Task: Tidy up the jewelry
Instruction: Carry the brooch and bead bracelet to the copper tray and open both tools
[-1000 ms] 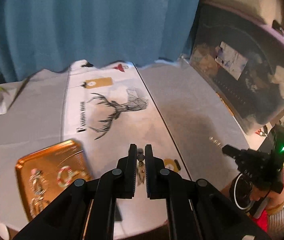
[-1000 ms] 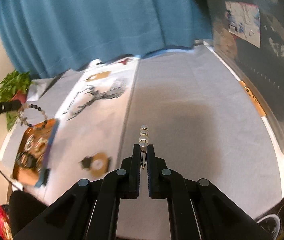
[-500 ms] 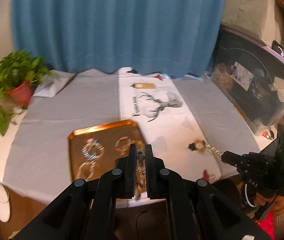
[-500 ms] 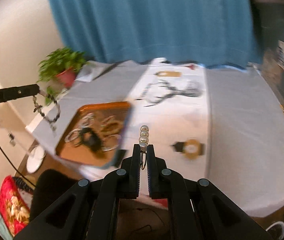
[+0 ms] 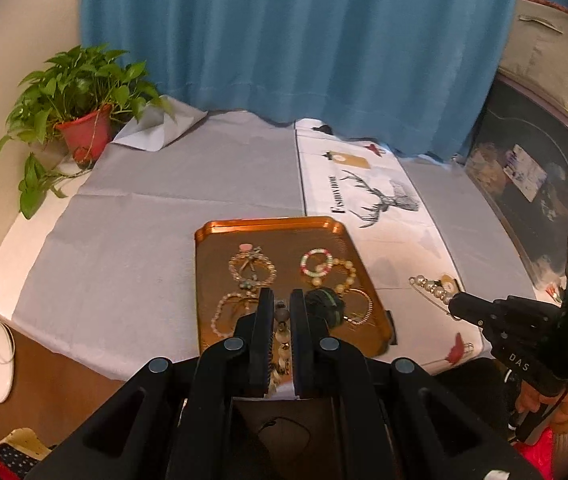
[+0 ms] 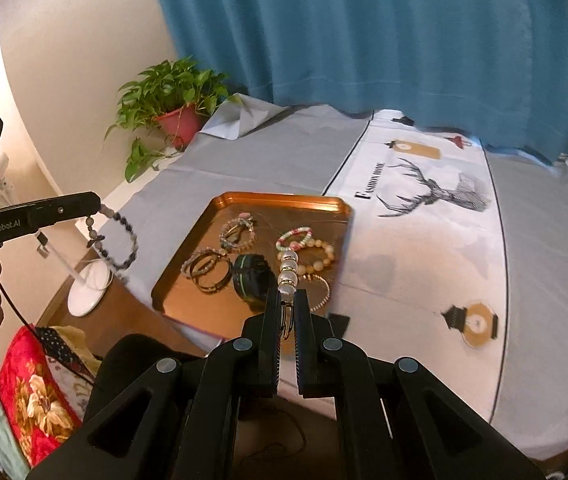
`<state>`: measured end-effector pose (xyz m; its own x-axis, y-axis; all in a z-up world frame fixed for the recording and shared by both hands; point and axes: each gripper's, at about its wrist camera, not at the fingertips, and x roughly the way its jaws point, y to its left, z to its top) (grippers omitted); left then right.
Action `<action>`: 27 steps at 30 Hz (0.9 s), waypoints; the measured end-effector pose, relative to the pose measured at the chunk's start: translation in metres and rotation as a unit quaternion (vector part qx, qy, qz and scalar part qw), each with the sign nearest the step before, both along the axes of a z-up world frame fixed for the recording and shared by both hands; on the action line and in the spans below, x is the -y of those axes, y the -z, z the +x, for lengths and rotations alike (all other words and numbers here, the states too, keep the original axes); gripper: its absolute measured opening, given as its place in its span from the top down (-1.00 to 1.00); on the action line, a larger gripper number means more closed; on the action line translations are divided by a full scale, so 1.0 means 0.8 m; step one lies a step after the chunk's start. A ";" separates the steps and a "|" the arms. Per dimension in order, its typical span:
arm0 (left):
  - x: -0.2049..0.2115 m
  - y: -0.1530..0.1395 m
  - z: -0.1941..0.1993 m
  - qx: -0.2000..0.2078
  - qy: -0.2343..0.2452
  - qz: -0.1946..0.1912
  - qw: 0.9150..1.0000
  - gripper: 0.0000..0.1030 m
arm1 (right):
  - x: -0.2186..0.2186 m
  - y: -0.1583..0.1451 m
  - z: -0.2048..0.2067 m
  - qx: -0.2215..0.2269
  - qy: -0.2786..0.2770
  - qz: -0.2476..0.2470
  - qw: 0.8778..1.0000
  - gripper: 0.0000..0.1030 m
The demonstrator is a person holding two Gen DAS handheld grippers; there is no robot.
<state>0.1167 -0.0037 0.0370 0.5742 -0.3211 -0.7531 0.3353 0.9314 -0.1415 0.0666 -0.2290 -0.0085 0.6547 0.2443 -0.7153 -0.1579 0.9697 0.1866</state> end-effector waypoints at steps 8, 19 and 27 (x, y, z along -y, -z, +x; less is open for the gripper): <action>0.004 0.035 0.051 -0.010 -0.003 0.011 1.000 0.89 | -0.022 0.027 0.065 -0.012 -0.005 -0.015 1.000 0.88; 0.021 0.079 0.113 -0.024 -0.007 0.032 0.999 0.88 | -0.035 0.071 0.145 -0.032 -0.012 -0.030 0.999 0.88; 0.013 0.143 0.141 -0.091 -0.089 0.083 0.988 -0.95 | -0.050 0.145 0.191 -0.125 -0.020 -0.074 0.989 -0.01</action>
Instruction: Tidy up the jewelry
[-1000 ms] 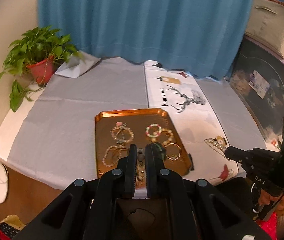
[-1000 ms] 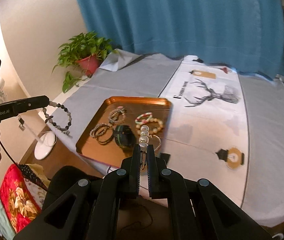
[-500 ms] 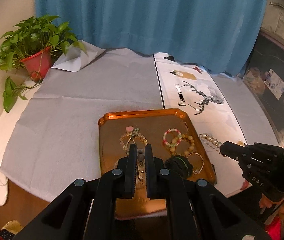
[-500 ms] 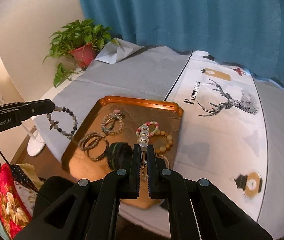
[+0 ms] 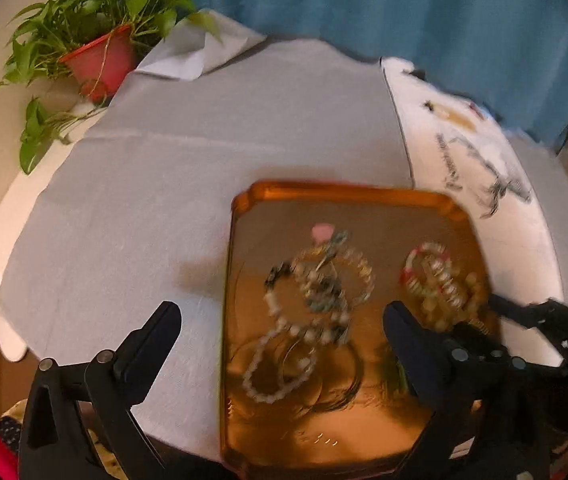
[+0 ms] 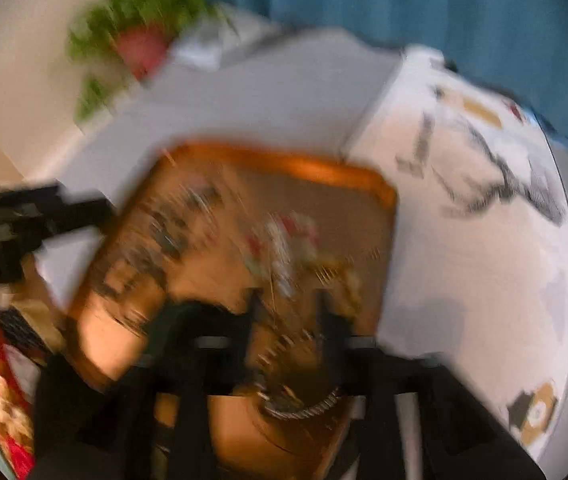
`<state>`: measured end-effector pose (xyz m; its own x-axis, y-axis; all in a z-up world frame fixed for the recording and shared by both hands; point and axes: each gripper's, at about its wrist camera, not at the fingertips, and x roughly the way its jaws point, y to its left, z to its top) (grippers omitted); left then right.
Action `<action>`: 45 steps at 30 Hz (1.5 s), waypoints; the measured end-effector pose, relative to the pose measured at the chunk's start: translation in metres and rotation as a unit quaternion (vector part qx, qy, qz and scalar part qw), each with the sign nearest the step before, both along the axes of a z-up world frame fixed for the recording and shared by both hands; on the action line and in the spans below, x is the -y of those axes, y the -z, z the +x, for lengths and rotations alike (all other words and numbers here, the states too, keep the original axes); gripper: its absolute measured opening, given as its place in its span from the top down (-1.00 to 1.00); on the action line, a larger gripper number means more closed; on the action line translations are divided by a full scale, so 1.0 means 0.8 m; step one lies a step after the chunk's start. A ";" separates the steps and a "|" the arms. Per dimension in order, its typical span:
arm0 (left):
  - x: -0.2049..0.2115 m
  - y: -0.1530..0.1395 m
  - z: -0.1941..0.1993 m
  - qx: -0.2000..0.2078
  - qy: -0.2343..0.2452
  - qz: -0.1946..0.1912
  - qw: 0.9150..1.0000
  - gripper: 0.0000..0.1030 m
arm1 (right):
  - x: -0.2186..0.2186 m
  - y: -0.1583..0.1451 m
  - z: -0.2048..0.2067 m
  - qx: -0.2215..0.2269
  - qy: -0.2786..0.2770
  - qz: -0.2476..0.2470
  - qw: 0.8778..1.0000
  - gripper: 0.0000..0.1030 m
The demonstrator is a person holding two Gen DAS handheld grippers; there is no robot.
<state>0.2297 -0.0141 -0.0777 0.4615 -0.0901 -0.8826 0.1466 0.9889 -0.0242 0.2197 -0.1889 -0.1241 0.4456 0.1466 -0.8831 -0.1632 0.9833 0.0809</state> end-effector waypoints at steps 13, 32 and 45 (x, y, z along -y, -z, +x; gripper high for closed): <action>-0.009 -0.064 -0.153 0.089 -0.001 0.017 0.996 -0.95 | 0.002 -0.093 -0.166 0.125 0.068 0.000 0.990 -0.33; -0.015 -0.065 -0.265 0.121 -0.011 0.020 0.992 -0.96 | -0.040 -0.080 -0.276 0.123 0.050 -0.044 0.990 -0.57; -0.014 -0.066 -0.275 0.129 -0.003 0.025 0.991 -0.97 | -0.039 -0.088 -0.282 0.129 0.057 -0.049 0.989 -0.59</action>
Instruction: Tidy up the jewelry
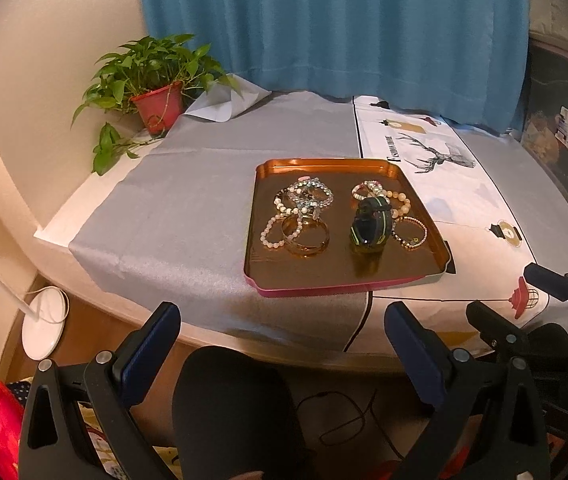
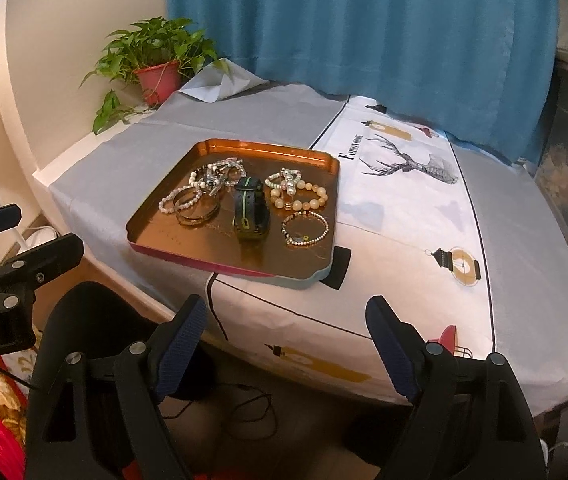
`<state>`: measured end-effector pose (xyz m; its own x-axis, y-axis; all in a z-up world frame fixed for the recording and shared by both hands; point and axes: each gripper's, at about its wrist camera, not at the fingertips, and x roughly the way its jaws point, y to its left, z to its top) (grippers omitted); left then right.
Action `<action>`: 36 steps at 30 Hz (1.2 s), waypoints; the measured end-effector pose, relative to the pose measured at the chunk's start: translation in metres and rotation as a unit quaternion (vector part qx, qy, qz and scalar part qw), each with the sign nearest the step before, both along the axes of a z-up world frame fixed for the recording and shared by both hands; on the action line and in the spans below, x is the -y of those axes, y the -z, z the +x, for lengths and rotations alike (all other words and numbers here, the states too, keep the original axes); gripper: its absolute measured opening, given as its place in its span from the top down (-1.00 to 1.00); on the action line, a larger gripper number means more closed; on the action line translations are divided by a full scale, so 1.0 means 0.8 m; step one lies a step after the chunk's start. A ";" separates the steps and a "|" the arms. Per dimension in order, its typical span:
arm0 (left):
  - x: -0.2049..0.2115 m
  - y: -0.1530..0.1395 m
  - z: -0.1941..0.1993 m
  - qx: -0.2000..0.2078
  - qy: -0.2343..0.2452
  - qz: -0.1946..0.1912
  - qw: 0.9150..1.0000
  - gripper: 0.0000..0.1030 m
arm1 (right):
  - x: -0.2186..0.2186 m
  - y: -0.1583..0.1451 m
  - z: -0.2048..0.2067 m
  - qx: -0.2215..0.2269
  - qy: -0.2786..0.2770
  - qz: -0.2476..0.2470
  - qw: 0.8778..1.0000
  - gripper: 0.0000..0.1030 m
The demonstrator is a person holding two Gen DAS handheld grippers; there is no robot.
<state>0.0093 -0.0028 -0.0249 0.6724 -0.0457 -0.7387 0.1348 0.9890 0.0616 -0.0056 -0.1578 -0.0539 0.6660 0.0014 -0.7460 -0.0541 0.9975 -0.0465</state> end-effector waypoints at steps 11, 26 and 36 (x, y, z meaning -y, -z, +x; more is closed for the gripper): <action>-0.005 0.004 -0.002 -0.001 -0.006 -0.004 1.000 -0.97 | -0.009 0.002 0.002 -0.006 -0.007 -0.005 1.000 -0.60; -0.007 0.007 -0.005 -0.002 -0.007 0.000 1.000 -0.98 | -0.009 0.001 0.004 -0.004 -0.006 -0.006 1.000 -0.60; -0.007 0.007 -0.006 -0.002 -0.007 0.002 1.000 -0.98 | -0.011 0.000 0.003 -0.003 -0.005 -0.007 1.000 -0.60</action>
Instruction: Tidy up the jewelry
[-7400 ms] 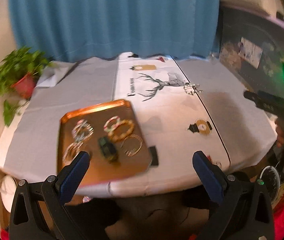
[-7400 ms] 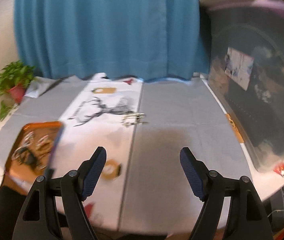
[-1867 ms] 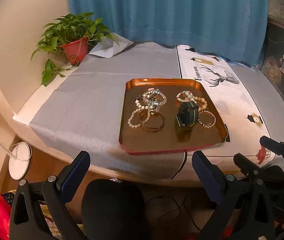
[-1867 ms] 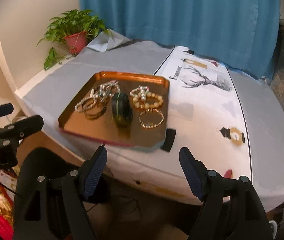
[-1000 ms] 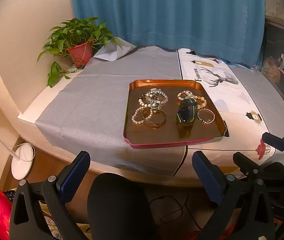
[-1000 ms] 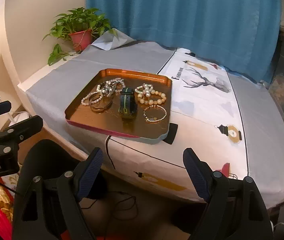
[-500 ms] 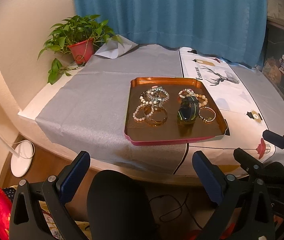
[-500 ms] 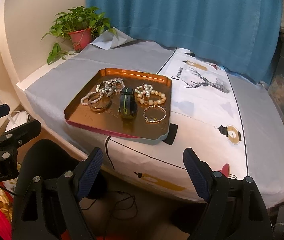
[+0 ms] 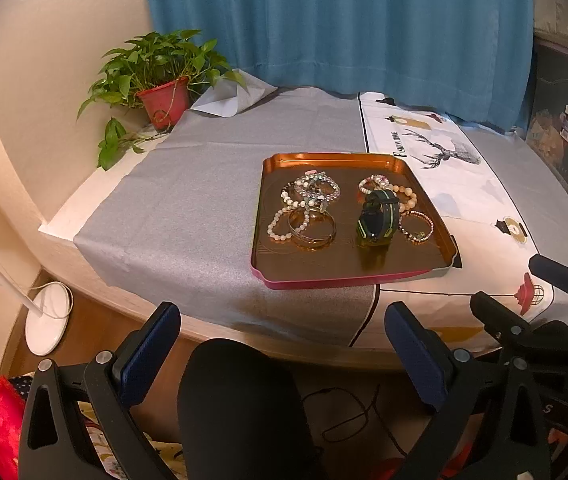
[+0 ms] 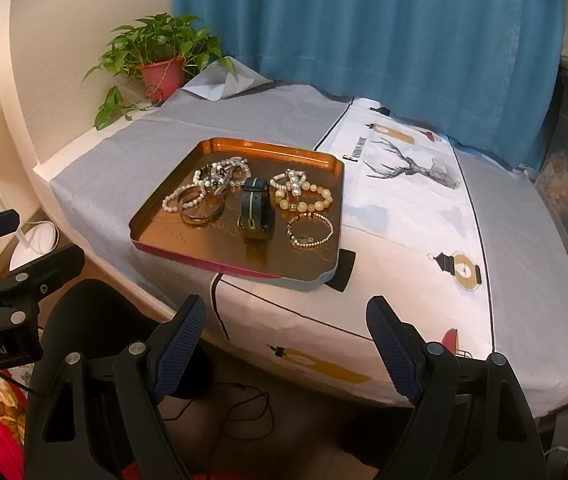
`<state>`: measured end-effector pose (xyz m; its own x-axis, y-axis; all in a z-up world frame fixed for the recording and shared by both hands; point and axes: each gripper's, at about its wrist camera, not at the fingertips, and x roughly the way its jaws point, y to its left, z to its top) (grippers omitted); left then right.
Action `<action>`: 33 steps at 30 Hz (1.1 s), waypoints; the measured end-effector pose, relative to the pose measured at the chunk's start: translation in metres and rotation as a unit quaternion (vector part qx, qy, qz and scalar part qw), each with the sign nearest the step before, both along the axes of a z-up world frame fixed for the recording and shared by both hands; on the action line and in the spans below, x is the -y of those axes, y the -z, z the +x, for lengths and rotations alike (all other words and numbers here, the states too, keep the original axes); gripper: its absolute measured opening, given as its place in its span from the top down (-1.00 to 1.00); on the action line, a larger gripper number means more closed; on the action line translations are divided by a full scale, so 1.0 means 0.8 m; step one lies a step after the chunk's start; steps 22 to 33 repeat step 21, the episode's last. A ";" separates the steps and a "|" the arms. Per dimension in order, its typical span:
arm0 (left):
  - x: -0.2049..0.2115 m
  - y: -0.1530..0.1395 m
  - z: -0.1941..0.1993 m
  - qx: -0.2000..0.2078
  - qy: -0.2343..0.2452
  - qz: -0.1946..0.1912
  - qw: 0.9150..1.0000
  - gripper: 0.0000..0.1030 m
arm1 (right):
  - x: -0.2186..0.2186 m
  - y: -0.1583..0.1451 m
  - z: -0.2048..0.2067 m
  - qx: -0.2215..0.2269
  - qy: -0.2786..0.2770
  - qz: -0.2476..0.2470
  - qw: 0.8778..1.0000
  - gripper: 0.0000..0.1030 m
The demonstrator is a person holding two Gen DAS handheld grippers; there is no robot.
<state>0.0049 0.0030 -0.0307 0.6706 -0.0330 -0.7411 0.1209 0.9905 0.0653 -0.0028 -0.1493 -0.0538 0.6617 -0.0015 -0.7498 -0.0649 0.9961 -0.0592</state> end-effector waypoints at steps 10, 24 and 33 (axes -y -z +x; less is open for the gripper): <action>0.000 0.000 0.000 -0.001 0.000 0.000 1.000 -0.98 | -0.001 -0.002 0.002 0.001 -0.001 -0.001 1.000 -0.60; -0.009 -0.004 -0.002 0.008 0.003 -0.003 1.000 -0.98 | -0.002 -0.010 0.003 0.004 -0.007 -0.002 1.000 -0.60; -0.009 -0.004 -0.002 0.008 0.003 -0.003 1.000 -0.98 | -0.002 -0.010 0.003 0.004 -0.007 -0.002 1.000 -0.60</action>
